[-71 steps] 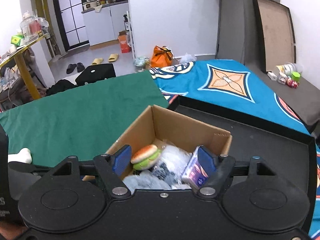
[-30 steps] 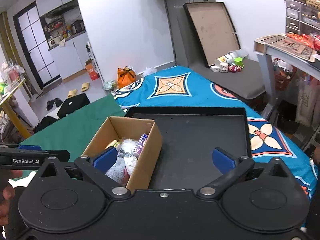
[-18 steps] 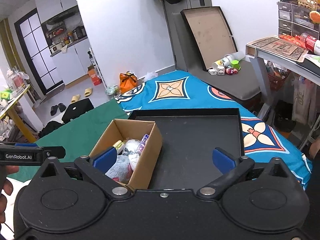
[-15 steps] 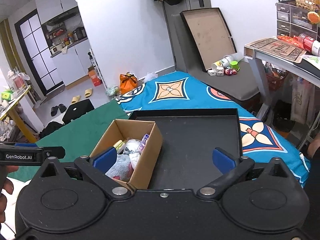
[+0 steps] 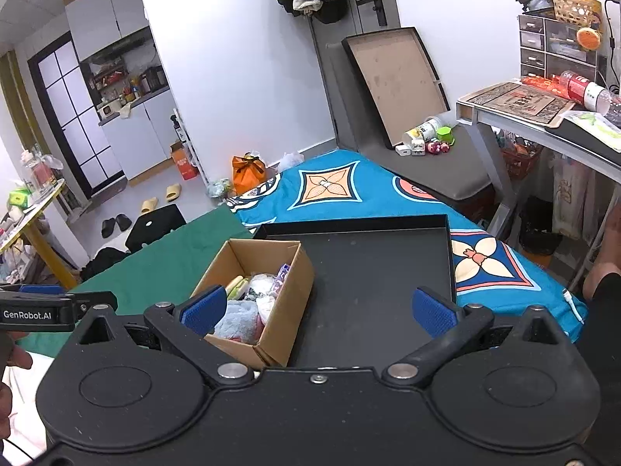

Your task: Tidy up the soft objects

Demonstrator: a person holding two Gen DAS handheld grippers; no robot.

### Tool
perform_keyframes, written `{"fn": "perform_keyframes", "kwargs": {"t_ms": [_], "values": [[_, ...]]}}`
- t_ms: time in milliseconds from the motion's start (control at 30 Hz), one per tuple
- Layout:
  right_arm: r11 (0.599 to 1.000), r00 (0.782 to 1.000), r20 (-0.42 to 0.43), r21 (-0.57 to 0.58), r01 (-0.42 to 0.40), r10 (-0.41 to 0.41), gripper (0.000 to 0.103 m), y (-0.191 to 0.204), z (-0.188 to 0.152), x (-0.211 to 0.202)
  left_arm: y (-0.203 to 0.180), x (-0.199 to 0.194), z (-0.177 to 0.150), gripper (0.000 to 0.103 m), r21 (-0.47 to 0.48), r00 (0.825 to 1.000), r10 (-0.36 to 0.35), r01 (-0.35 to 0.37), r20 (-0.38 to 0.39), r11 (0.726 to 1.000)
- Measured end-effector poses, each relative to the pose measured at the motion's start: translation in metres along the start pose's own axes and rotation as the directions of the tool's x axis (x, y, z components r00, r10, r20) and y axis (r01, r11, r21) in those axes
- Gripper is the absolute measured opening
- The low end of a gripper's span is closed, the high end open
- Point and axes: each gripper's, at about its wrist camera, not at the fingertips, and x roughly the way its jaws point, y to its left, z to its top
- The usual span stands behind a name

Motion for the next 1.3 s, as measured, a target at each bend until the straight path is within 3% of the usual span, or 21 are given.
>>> {"fn": "perform_keyframes", "kwargs": {"t_ms": [1300], "values": [[0.999,0.997,0.075,-0.040,0.005,-0.002,0.103,0.011,-0.021,-0.072,-0.002,-0.072,-0.036,0.102,-0.021,0.994,-0.023,0.026,0.107,0.999]]}}
